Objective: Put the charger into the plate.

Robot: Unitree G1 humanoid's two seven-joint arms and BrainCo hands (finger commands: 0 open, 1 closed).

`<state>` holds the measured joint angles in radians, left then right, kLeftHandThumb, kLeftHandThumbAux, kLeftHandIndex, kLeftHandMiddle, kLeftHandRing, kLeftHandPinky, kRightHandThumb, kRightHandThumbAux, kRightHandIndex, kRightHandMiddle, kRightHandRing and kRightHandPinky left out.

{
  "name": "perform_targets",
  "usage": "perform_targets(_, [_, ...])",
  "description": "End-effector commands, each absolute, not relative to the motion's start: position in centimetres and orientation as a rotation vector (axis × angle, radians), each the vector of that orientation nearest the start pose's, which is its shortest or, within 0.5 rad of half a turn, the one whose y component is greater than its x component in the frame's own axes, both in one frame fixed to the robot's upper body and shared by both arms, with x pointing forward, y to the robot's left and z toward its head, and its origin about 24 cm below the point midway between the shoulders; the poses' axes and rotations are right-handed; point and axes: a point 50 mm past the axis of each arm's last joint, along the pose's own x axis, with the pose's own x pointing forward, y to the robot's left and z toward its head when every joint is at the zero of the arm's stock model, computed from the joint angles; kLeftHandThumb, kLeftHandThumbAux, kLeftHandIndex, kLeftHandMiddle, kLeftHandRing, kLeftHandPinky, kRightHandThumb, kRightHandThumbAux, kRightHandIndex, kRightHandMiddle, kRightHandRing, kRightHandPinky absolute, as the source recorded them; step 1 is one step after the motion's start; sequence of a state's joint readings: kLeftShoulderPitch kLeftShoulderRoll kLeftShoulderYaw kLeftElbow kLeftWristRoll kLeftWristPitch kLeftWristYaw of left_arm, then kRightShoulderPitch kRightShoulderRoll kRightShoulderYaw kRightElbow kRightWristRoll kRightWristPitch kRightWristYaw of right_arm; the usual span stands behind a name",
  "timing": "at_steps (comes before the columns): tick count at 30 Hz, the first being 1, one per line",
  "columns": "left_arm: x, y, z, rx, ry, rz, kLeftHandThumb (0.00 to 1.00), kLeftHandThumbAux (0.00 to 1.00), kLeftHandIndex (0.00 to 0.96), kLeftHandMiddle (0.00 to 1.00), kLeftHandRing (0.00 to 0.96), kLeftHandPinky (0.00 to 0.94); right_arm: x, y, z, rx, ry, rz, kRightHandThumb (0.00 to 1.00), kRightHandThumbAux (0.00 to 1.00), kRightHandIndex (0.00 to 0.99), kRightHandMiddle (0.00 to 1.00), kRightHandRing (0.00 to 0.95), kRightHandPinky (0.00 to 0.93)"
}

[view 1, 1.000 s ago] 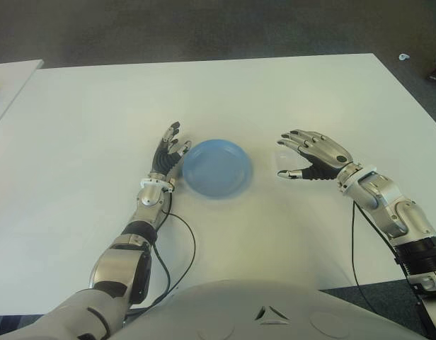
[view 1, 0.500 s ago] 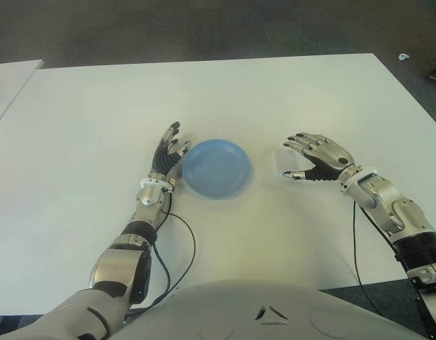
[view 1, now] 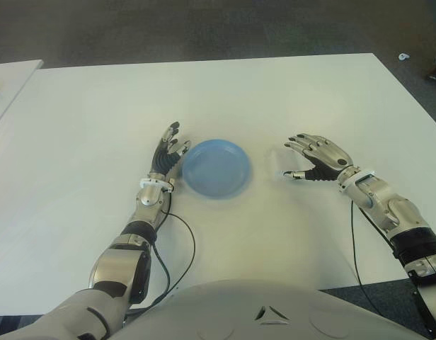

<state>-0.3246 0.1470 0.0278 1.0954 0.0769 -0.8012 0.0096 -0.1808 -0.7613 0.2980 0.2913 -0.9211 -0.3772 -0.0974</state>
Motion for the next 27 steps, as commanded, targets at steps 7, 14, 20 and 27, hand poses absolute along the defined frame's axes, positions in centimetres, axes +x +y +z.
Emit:
perform_targets(7, [22.52,18.62,-7.41,0.200,0.184,-0.059,0.000,0.581,0.032,0.065,0.041,0.039,27.23,-22.78,3.93,-1.626,-0.216,0.489,0.287,0.135,0.000,0.000,0.000,0.000])
perform_targets(14, [22.47,18.66,-7.46,0.198,0.189,-0.070,0.000,0.578,0.032,0.056,0.029,0.015,27.39,-22.86,3.66,-1.626,-0.208,0.485,0.285,0.130,0.000,0.000,0.000,0.000])
perform_targets(20, [22.45,18.69,-7.49,0.206,0.192,-0.069,0.000,0.555,0.027,0.046,0.015,0.002,27.52,-22.84,3.46,-1.628,-0.200,0.484,0.287,0.128,0.000,0.000,0.000,0.000])
perform_targets(27, [22.43,18.69,-7.52,0.207,0.195,-0.069,0.000,0.545,0.025,0.042,0.009,0.003,27.64,-22.79,3.42,-1.629,-0.200,0.479,0.289,0.129,0.000,0.000,0.000,0.000])
